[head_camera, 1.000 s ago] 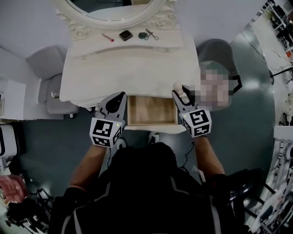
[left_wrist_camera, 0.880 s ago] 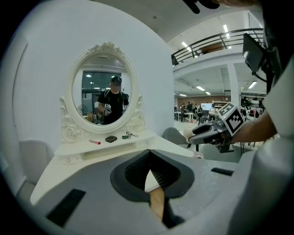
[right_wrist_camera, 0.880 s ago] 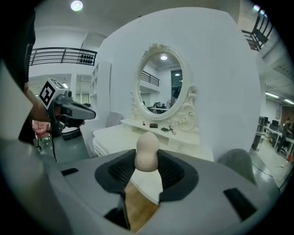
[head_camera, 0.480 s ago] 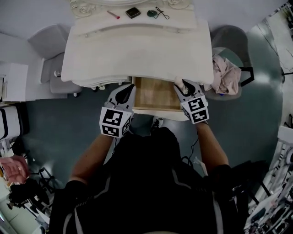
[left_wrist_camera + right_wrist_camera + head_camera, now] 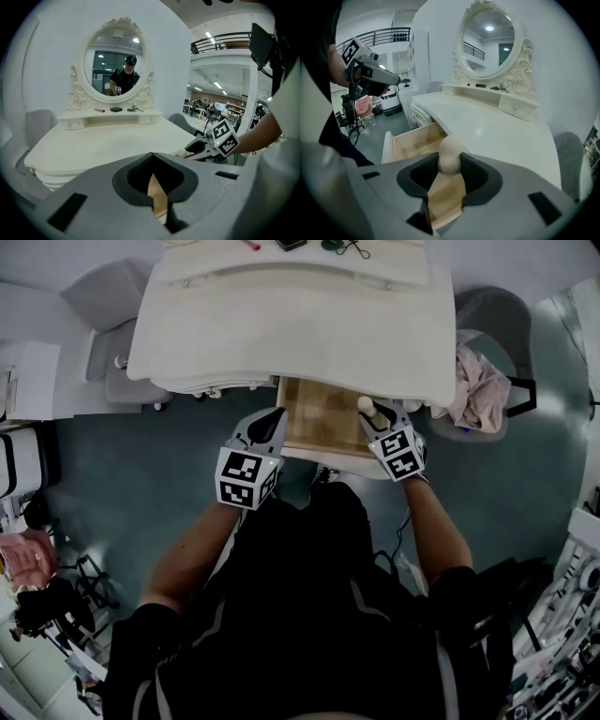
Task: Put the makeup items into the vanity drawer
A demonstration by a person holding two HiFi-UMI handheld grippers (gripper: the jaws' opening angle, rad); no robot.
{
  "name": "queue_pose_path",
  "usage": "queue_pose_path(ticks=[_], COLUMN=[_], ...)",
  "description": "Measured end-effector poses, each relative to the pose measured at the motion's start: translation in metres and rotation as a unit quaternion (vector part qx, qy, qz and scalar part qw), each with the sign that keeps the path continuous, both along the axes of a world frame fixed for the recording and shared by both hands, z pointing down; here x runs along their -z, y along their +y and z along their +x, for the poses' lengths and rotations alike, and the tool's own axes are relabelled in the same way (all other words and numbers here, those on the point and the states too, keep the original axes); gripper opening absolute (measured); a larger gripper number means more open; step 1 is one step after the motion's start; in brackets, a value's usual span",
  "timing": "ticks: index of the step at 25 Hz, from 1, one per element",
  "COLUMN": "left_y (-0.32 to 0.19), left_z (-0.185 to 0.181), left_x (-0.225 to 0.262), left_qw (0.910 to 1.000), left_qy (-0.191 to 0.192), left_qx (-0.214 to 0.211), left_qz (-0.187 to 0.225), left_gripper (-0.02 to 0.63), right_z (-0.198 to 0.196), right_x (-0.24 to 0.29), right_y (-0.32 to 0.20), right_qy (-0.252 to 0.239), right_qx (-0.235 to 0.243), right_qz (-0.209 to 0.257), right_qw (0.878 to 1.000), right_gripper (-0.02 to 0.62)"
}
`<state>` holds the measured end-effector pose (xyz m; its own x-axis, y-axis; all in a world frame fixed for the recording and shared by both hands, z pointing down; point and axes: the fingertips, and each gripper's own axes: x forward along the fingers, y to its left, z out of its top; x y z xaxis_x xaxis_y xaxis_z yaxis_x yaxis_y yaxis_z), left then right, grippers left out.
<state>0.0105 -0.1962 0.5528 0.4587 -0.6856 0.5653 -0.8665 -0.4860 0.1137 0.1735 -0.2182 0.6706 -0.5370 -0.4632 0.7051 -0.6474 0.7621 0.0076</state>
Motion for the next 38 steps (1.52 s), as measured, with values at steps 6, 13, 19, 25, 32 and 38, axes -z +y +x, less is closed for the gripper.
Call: queue_pose_path(ticks=[6,13,19,25,32,38], left_y=[0.006,0.010,0.017,0.023,0.027,0.029], left_z=[0.000,-0.002,-0.014,-0.033,-0.044,-0.053], left_x=[-0.008,-0.019,-0.015,-0.020,-0.019,-0.019], left_qw=[0.9999,0.9996,0.9990,0.9974,0.9967,0.9960], left_qy=[0.003,0.003,0.000,-0.005,-0.009,-0.010], left_qx=[0.007,0.021,0.037,0.064,0.073,0.081], left_qz=[-0.011,-0.021,-0.022,-0.033,-0.035,-0.037], left_gripper=[0.003,0.003,0.003,0.003,0.003,0.003], right_z=[-0.009,-0.018,-0.022,-0.031,-0.040,-0.041], right_x=[-0.042,-0.088,-0.111,-0.130,-0.148,-0.156], right_y=[0.003,0.004,0.004,0.007,0.005,0.004], right_qy=[0.049,0.108,0.157,0.228,0.251,0.242], right_qx=[0.040,0.086,0.095,0.151,0.159,0.135], right_qz=[-0.029,-0.058,-0.086,-0.091,-0.089,-0.102], right_qw=[0.998,0.989,0.979,0.957,0.951,0.955], right_gripper=[0.156,0.156,0.160,0.161,0.164,0.167])
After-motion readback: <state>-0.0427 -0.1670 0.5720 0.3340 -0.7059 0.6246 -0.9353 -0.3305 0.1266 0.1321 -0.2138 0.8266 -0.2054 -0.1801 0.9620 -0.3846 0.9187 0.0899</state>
